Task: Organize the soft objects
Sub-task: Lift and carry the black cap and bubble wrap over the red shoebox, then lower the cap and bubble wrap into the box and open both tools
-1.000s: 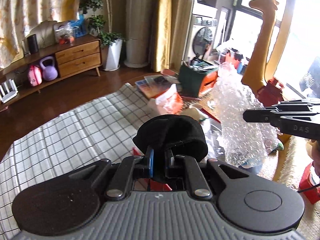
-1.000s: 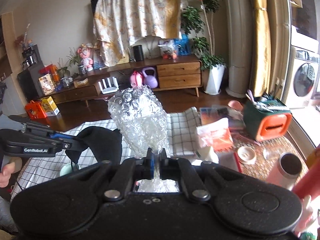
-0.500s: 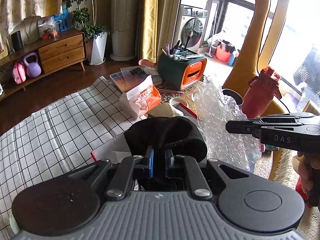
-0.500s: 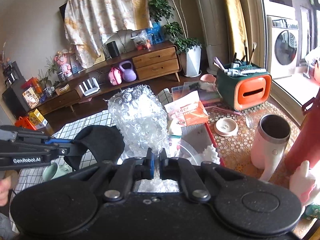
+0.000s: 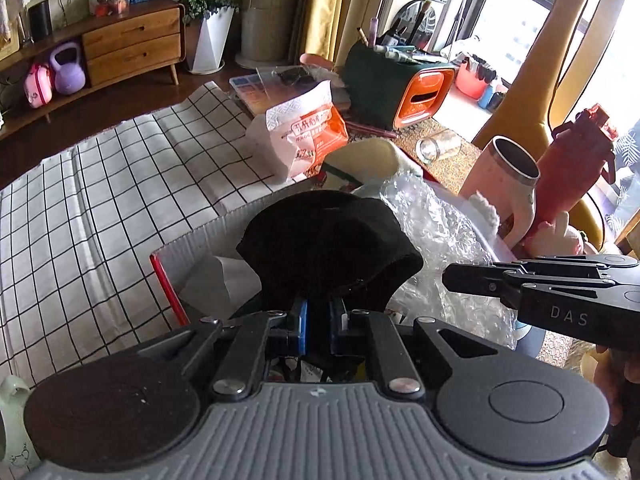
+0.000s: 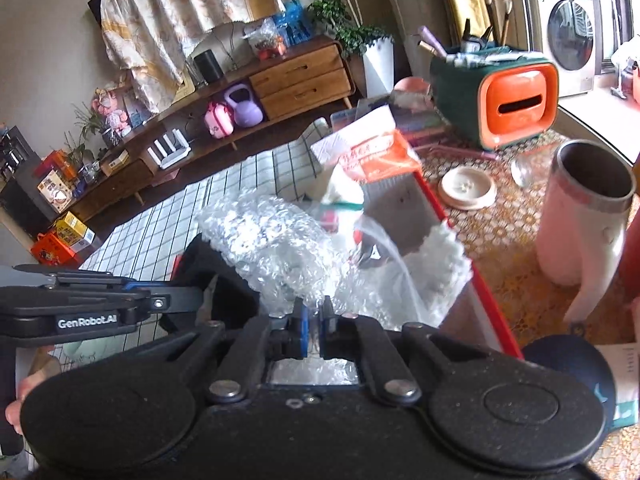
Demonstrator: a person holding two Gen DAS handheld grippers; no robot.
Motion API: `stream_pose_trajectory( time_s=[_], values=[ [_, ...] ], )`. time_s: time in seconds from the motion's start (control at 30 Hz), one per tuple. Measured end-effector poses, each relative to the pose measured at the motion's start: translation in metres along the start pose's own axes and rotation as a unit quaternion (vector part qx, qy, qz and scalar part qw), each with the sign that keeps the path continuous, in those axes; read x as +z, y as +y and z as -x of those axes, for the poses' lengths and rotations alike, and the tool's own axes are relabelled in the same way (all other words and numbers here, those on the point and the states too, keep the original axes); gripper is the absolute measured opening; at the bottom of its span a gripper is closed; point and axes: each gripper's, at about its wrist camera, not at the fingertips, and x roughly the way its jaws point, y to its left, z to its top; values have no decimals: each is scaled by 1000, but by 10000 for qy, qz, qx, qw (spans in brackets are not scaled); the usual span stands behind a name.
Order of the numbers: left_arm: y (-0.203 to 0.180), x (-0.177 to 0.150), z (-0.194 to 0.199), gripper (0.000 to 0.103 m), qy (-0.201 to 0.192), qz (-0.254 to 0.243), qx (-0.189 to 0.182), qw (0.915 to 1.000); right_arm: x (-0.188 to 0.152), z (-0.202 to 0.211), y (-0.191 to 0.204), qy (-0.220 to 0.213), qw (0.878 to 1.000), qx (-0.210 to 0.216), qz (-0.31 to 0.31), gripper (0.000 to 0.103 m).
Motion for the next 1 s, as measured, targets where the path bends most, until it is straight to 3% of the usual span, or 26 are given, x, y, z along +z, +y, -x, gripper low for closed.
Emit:
stream_pose_trajectory(
  time_s=[0.37,0.53,0.67,0.8,0.9,1.0],
  values=[
    [8,-29,-32,10,458,93,-87,9989,-27,-23,13,277,9995,151,31,5],
    [10,-36,-34,10,464,185,-177,9986,-32,-23,14,255,9996,152,-1,8],
    [13,-42,-30,10,355,313,-262,9985,-34,-20,14,204,9996,181,-32,17],
    [12,-48,-23,20,227,375,-301,9986,-37,-11,19,131,9997,180,33,36],
    [8,-53,-16,28,110,255,-375,9989,-38,-5,22,67,9998,176,83,40],
    [4,-58,-9,29,-1,173,-388,9991,-38,3,24,-14,9998,191,77,44]
  ],
)
